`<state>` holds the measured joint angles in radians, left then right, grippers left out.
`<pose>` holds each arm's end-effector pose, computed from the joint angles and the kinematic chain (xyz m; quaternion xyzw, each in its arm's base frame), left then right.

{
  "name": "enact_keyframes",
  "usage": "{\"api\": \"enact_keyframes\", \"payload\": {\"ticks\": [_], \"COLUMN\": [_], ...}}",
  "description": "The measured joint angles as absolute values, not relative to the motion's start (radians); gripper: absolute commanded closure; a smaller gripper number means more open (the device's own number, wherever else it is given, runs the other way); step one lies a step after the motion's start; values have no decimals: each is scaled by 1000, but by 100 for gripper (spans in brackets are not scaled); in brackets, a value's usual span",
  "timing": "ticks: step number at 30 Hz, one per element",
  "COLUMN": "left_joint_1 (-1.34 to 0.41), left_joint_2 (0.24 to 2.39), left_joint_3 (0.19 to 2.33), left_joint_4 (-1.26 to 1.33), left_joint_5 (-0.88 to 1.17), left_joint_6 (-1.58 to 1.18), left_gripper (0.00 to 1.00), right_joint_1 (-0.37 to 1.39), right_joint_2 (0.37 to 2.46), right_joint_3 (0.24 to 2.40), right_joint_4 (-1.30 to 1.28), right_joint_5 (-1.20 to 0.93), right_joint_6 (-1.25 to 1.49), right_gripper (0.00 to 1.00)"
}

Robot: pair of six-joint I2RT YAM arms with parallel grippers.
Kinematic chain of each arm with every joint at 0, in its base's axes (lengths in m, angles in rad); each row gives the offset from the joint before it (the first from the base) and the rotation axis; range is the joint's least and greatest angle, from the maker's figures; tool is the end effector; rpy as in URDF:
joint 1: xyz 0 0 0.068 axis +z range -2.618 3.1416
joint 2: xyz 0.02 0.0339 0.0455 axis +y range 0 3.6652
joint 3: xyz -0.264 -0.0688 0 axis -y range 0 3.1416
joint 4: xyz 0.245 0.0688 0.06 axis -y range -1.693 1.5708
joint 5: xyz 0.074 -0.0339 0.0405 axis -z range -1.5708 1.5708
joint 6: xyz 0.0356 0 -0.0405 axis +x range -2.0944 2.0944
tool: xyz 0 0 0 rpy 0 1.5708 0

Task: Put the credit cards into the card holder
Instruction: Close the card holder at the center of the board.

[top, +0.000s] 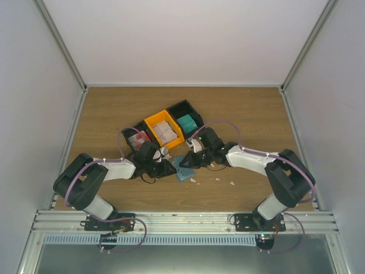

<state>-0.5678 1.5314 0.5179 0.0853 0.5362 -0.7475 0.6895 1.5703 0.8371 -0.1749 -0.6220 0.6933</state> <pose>0.2033 -0.1513 0.1174 0.0012 0.9187 -0.3851 0.0874 0.2224 0.2103 0.1770 -0.0978 0.9004 0.4204 0.0541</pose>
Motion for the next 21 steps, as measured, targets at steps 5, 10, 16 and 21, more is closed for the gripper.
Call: {"api": "enact_keyframes", "payload": {"ticks": [5,10,16,21], "left_joint_1": [-569,-569,-569,-569], "left_joint_2": [1506,1396,1235,1184], "left_joint_3": [492,438,404,439], "left_joint_4": [105,41,-101,-123], "left_joint_5": [498,413,310,324], "left_joint_6": [-755,-776,-792,-753], "left_gripper": [71,71,64,63], "right_joint_1": [715,719,719,723], "right_joint_2": [1656,1733,1794,1802], "right_joint_3": [830,830,831,847], "right_joint_4": [-85,-19,6,0], "right_joint_5": [-678,-722,-740,-741], "right_joint_6": [731,751,752,732], "right_gripper": [100,98,73,62]}}
